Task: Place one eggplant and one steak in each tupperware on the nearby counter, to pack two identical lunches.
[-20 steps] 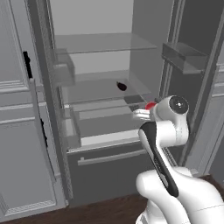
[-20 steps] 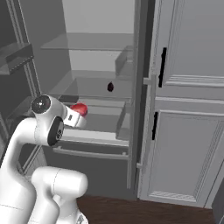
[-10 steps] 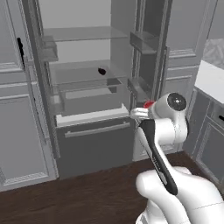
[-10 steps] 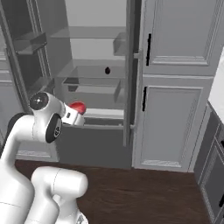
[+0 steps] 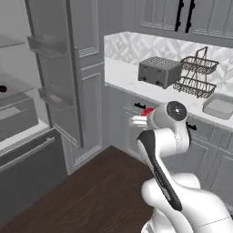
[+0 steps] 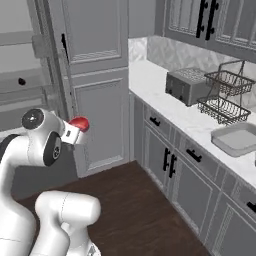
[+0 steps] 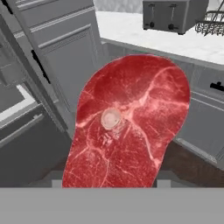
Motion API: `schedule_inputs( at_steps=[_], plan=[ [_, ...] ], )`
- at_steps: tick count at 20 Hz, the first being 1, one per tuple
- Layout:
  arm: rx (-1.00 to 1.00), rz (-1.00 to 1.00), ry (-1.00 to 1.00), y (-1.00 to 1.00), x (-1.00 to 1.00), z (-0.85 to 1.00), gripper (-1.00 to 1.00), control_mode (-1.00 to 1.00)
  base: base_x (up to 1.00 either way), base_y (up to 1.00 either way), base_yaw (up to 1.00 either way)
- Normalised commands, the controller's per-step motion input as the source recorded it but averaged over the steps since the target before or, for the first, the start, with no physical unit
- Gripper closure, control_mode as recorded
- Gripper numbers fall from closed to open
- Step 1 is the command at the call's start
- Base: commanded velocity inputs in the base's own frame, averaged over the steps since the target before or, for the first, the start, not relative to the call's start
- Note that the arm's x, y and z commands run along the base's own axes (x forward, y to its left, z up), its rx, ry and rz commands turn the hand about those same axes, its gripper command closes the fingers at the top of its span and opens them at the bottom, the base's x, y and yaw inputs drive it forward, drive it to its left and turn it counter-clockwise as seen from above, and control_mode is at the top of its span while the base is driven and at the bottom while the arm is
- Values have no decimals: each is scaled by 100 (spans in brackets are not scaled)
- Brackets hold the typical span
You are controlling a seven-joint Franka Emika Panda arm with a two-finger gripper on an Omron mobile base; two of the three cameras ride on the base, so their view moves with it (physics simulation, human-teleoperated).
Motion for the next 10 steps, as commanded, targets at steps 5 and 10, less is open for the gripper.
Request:
schedule_inputs(
  at_steps=[5,10],
  plan=[
    [0,0,0,0,0,0,100,100,0,0,-100],
    [0,0,0,0,0,0,100,100,16,3,-96]
  ],
)
